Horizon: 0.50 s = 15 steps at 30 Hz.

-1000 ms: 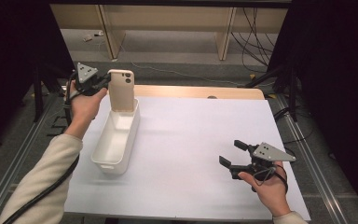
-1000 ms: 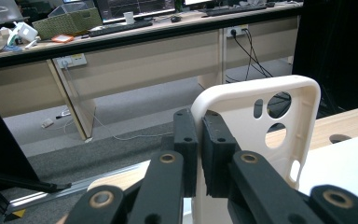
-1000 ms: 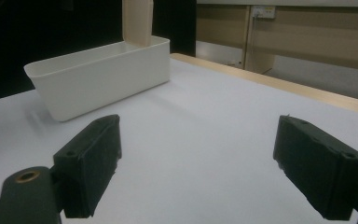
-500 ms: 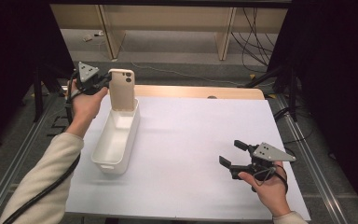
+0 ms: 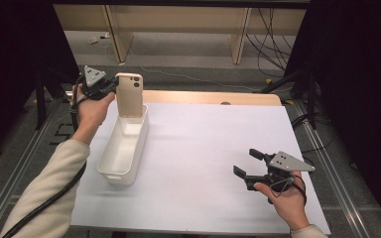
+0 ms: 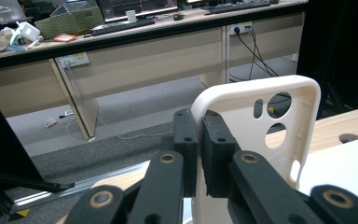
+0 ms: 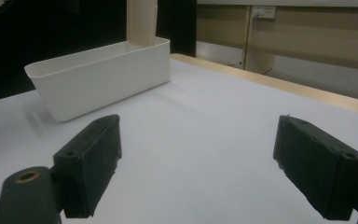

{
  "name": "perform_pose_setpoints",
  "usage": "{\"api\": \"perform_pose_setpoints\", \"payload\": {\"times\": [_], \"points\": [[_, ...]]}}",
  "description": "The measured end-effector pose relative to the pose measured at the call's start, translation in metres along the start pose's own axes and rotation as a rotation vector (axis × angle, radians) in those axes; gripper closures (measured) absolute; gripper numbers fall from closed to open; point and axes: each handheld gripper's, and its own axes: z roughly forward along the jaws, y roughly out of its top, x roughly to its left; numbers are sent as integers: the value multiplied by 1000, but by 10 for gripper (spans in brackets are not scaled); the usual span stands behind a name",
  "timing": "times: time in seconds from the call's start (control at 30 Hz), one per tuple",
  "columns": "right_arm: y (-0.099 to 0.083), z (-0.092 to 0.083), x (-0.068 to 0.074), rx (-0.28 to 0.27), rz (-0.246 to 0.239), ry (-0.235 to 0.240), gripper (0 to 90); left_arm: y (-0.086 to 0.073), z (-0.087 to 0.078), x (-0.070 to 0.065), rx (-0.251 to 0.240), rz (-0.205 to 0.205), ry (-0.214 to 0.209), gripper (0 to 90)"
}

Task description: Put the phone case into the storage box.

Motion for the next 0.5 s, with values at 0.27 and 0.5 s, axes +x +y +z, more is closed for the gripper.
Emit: {"api": "perform_pose_setpoints", "payload": {"times": [0.27,0.5], "points": [[0,0,0,6,1,1,164,-2,3,1,5,2,-2,851],[0,0,0,7,2,2,164,-4,6,1,12,5,-1,851]]}}
